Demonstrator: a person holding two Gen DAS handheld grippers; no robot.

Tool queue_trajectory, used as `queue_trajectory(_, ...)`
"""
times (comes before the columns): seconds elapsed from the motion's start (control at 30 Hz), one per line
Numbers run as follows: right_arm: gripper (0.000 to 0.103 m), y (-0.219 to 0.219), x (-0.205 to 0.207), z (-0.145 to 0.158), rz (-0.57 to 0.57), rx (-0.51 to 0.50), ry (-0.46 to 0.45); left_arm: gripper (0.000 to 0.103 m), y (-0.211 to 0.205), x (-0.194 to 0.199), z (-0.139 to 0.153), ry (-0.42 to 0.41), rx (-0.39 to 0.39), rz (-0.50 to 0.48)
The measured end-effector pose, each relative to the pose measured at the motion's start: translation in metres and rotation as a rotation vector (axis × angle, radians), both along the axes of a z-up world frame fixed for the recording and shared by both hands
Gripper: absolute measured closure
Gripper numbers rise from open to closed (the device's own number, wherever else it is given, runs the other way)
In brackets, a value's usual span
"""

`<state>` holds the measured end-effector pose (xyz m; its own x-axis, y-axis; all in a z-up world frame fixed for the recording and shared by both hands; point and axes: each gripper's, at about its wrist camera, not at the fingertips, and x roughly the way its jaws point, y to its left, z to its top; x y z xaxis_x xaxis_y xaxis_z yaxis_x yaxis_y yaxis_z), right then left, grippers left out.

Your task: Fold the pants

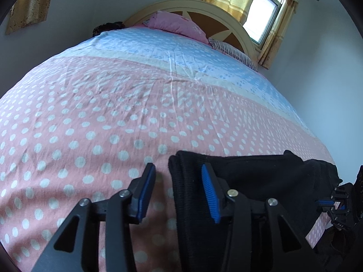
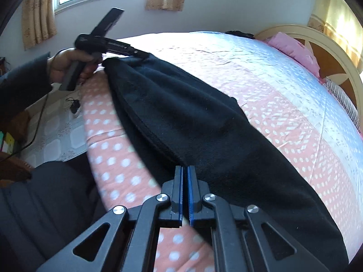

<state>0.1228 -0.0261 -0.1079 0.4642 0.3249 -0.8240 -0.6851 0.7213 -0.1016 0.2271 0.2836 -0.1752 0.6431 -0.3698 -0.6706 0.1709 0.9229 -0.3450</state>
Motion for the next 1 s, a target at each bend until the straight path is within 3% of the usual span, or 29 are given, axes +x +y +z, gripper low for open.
queue_trajectory(0.27,0.097,0.007,-0.005,-0.020,0.025,-0.077,-0.006,0.056,0.001,0.001,-0.001,0.001,-0.032,-0.002)
queue_trajectory(0.33,0.084,0.003,-0.003,-0.014,0.037,-0.070,0.000,0.054,0.001,0.001,-0.001,-0.001,-0.019,-0.003)
queue_trajectory(0.37,0.072,-0.002,-0.001,-0.009,0.046,-0.051,0.012,0.053,0.001,0.000,0.000,0.000,-0.006,0.003)
queue_trajectory(0.4,0.066,-0.007,0.001,-0.003,0.052,-0.020,0.026,0.049,0.000,-0.002,0.003,-0.001,0.017,0.024)
queue_trajectory(0.57,0.066,-0.032,0.037,0.035,-0.023,0.168,0.038,0.027,-0.008,-0.033,0.035,-0.132,0.069,0.098)
queue_trajectory(0.63,0.066,-0.038,0.061,0.043,-0.090,0.248,0.051,0.020,-0.024,-0.048,0.049,-0.204,0.153,0.103)
queue_trajectory(0.73,0.065,-0.039,0.100,0.041,-0.195,0.299,0.075,0.010,-0.065,-0.066,0.058,-0.282,0.260,0.032)
queue_trajectory(0.9,0.066,-0.035,0.168,0.005,-0.310,0.407,0.265,0.010,-0.117,-0.069,0.042,-0.257,0.263,-0.097)
queue_trajectory(1.0,0.066,-0.033,0.198,-0.024,-0.379,0.466,0.388,0.010,-0.141,-0.068,0.023,-0.212,0.314,-0.143)
